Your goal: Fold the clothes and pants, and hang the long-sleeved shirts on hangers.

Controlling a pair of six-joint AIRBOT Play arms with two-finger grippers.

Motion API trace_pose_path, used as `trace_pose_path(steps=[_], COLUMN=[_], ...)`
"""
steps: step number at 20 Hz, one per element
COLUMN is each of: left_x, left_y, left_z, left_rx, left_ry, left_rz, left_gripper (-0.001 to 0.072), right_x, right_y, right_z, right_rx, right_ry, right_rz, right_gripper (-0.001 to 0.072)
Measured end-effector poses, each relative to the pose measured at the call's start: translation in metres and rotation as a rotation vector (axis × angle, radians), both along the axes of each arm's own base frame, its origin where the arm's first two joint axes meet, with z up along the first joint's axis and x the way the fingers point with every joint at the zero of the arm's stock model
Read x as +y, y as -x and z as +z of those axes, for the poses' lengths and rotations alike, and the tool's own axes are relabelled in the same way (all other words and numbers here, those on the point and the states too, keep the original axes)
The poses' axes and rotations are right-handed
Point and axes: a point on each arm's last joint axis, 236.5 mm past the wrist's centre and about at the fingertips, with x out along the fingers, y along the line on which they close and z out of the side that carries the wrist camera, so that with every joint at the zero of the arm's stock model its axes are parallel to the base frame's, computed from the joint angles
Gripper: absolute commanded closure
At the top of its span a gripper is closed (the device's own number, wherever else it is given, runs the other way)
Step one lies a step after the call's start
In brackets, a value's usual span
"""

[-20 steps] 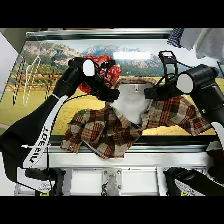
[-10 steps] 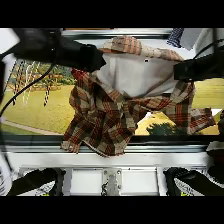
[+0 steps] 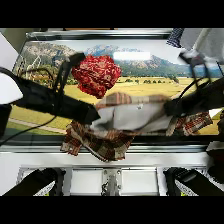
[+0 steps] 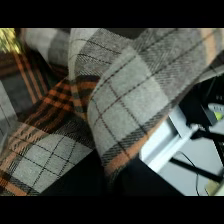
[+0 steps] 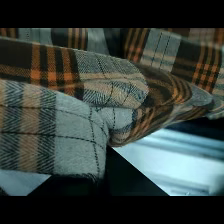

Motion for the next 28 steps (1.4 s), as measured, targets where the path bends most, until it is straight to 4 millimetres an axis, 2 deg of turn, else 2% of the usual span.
trace_pose_path(steps=[1,3,7,10,13,14,15,16,19,25,28], left_x=[0.002,0.006,0.013,0.012,0.014,0.014,0.015,0.015,0.013,0.008,0.027], left_y=[0.001,-0.013,-0.062,-0.082,-0.095,-0.098,-0.101,-0.104,-0.112,-0.124,-0.139], left_z=[-0.011,-0.038,-0.101,-0.13,-0.142,-0.142,-0.141,-0.138,-0.118,-0.05,-0.036], left_rx=[0.023,0.051,0.122,0.152,0.139,0.128,0.118,0.105,0.062,-0.066,-0.161], left_ry=[-0.012,-0.04,-0.087,-0.103,-0.114,-0.118,-0.12,-0.123,-0.111,-0.072,-0.147], left_rz=[0.004,0.043,0.155,0.185,0.202,0.202,0.199,0.196,0.178,0.133,0.154], left_gripper=[0.0685,0.0685,0.0685,0.0685,0.0685,0.0676,0.0384,0.0021,0.0021,0.0021,0.0021], right_x=[0.002,0.006,0.017,0.025,0.03,0.031,0.031,0.032,0.032,0.034,0.034], right_y=[0.005,-0.001,-0.044,-0.067,-0.079,-0.082,-0.084,-0.085,-0.088,-0.089,-0.089], right_z=[-0.015,-0.041,-0.082,-0.092,-0.089,-0.088,-0.087,-0.087,-0.085,-0.085,-0.084], right_rx=[0.047,0.1,0.089,0.038,-0.013,-0.024,-0.034,-0.038,-0.052,-0.057,-0.059], right_ry=[0.015,0.036,0.041,0.014,-0.017,-0.025,-0.031,-0.034,-0.04,-0.048,-0.051], right_rz=[0.012,0.017,-0.007,-0.049,-0.082,-0.09,-0.095,-0.1,-0.107,-0.11,-0.109], right_gripper=[0.0678,0.0678,0.0678,0.0678,0.0678,0.0677,0.0677,0.0678,0.0677,0.0676,0.0677])
